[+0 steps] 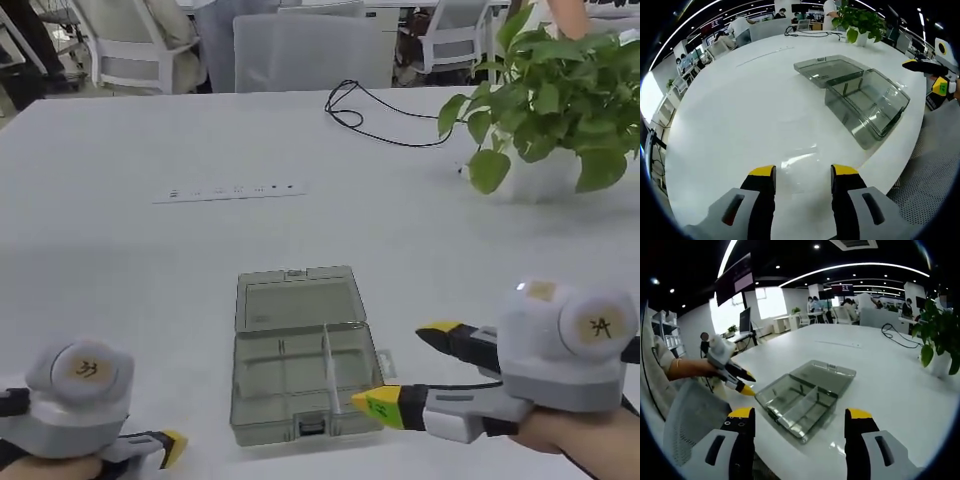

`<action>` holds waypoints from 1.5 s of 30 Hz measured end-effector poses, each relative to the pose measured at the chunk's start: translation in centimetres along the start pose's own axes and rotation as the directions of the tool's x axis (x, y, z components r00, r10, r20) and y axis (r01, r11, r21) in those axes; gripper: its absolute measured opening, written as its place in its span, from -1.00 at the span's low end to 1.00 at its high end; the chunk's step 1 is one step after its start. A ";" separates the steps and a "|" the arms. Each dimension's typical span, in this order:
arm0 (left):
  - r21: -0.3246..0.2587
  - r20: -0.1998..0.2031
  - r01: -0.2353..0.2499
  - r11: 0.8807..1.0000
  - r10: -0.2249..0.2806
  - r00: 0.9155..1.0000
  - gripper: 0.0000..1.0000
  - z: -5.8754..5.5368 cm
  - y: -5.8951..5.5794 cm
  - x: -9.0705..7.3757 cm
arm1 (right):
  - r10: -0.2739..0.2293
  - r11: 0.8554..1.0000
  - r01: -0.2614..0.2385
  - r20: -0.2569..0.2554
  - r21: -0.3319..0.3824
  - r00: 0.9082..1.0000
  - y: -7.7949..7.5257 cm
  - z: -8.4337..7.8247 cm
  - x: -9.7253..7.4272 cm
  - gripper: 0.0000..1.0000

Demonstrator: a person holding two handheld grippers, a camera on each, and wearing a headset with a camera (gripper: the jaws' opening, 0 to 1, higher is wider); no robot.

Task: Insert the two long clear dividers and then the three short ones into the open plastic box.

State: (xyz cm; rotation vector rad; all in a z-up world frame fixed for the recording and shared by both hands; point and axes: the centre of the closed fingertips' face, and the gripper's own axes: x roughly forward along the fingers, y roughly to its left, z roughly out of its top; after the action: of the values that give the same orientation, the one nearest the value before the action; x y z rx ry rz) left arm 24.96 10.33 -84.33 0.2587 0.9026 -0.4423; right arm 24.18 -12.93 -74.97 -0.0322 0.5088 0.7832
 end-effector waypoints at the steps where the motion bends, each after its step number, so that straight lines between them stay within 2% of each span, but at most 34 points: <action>1: -0.006 -0.001 0.002 1.000 -0.002 1.000 -0.14 -0.1 0.0 0.1 | 0.000 1.000 0.000 0.000 0.001 1.000 0.0 0.0 0.0 0.48; 4: -0.013 -0.027 -0.001 1.000 0.000 1.000 -0.17 -0.7 0.1 0.2 | -0.001 1.000 0.001 -0.004 -0.003 1.000 0.0 -0.1 0.0 0.47; 5: -0.023 -0.011 0.003 1.000 -0.003 1.000 -0.18 -0.4 0.1 0.2 | -0.001 1.000 0.001 -0.005 -0.004 1.000 0.0 -0.1 -0.1 0.47; 11: -0.033 -0.012 0.009 0.999 -0.009 1.000 -0.18 -0.5 0.0 0.2 | -0.001 1.000 0.001 -0.015 -0.007 1.000 0.0 -0.4 -0.1 0.45; 22: -0.015 -0.077 0.026 1.000 -0.027 0.997 -0.24 -0.6 -0.2 0.3 | 0.002 1.000 -0.003 -0.035 -0.023 0.999 0.3 -0.7 0.1 0.42; 27: -0.021 -0.092 0.022 1.000 -0.024 0.995 -0.35 -0.6 0.2 0.3 | -0.002 0.999 0.000 -0.039 -0.032 0.999 0.3 -0.7 0.1 0.41; 37: -0.019 -0.102 0.024 1.000 -0.026 0.994 -0.36 -0.7 0.2 0.3 | -0.022 0.998 0.018 -0.076 -0.065 0.997 0.4 -1.2 0.3 0.38; 39: -0.065 -0.080 0.019 0.998 -0.024 0.996 -0.39 -0.4 0.3 0.1 | -0.030 0.997 0.024 -0.082 -0.077 0.996 0.4 -1.2 0.4 0.38; 40: -0.075 -0.087 0.034 0.997 -0.040 0.995 -0.39 -0.5 0.1 -0.1 | -0.032 0.996 0.025 -0.083 -0.086 0.996 0.4 -1.2 0.4 0.38; 45: -0.101 -0.070 0.030 0.994 -0.037 0.997 -0.39 -0.8 0.0 -0.6 | -0.028 0.996 0.021 -0.085 -0.081 0.996 0.8 -1.0 0.8 0.37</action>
State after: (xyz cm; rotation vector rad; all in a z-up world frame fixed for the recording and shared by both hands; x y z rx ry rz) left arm 24.11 10.77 -84.33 0.1685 0.9975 -0.4198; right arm 23.67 -12.05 -76.03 -0.1472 0.5577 0.7804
